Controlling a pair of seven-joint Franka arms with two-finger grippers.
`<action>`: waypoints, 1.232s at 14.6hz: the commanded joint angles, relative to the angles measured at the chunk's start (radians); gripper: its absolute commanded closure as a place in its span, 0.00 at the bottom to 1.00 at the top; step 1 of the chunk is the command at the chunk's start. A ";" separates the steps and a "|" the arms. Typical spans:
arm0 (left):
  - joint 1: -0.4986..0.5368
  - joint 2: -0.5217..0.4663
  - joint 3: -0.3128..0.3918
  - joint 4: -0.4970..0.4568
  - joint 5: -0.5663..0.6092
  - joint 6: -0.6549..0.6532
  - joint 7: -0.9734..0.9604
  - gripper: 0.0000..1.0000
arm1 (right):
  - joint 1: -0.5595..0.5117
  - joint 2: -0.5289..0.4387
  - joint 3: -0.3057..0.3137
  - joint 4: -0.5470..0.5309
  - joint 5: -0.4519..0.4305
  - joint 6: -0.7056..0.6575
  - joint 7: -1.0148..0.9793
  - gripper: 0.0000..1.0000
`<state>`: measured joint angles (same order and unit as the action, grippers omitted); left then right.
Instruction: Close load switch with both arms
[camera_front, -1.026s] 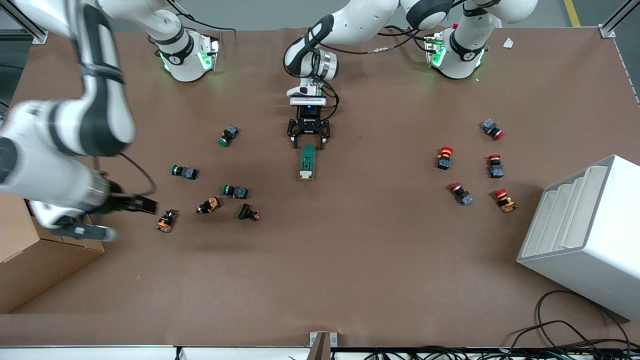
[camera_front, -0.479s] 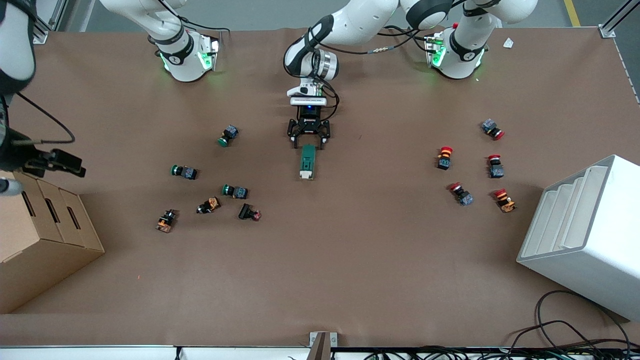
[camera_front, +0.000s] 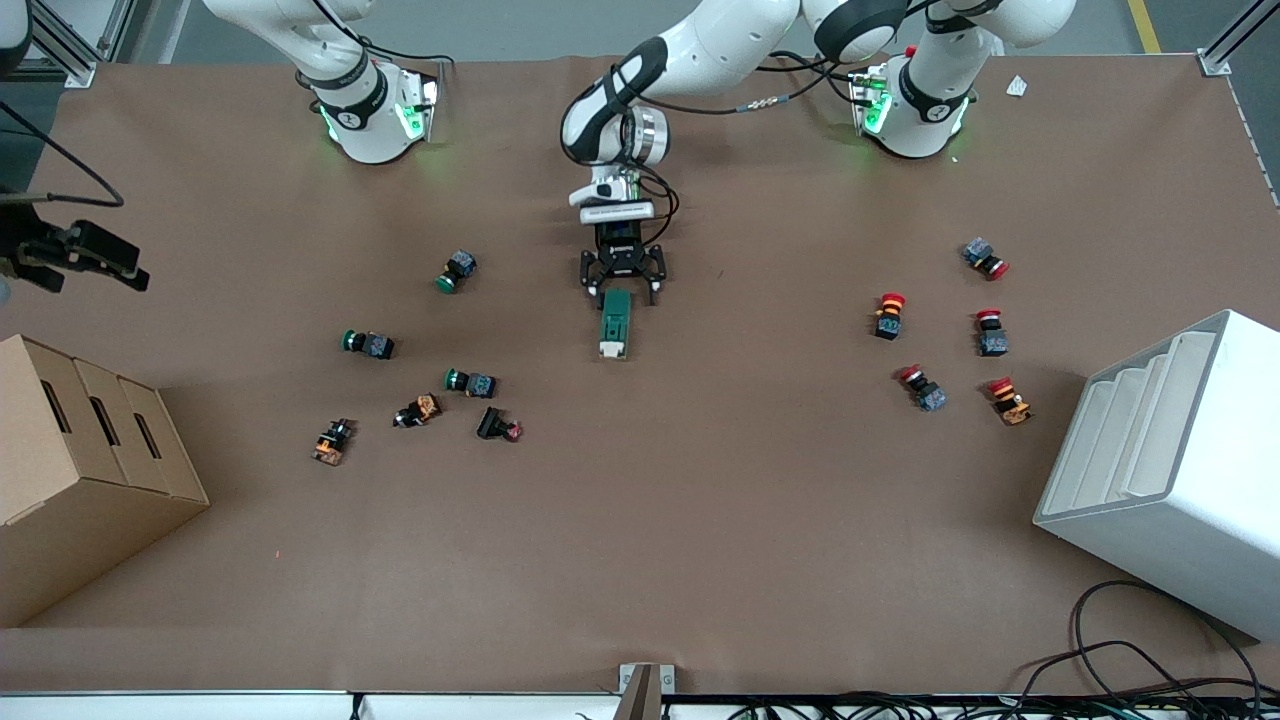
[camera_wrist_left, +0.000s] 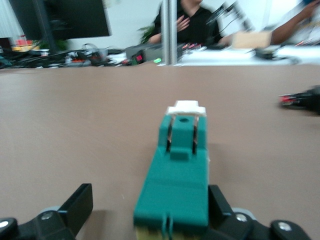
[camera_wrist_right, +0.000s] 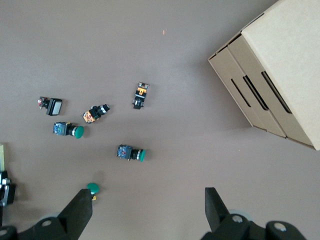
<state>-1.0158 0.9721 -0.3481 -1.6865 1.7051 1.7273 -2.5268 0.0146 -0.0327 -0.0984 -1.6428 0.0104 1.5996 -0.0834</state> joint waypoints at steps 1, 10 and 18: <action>0.069 -0.067 -0.037 0.112 -0.197 0.012 0.218 0.00 | -0.037 -0.059 0.040 -0.041 -0.021 -0.013 -0.003 0.00; 0.290 -0.352 -0.046 0.301 -0.698 0.017 0.819 0.00 | -0.031 -0.122 0.051 -0.052 -0.021 -0.038 0.004 0.00; 0.606 -0.553 -0.055 0.334 -1.028 0.028 1.310 0.00 | -0.039 -0.174 0.049 -0.052 -0.026 -0.087 -0.003 0.00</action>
<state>-0.4817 0.4661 -0.3868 -1.3360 0.7328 1.7460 -1.2978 -0.0109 -0.1794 -0.0593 -1.6624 0.0057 1.5060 -0.0833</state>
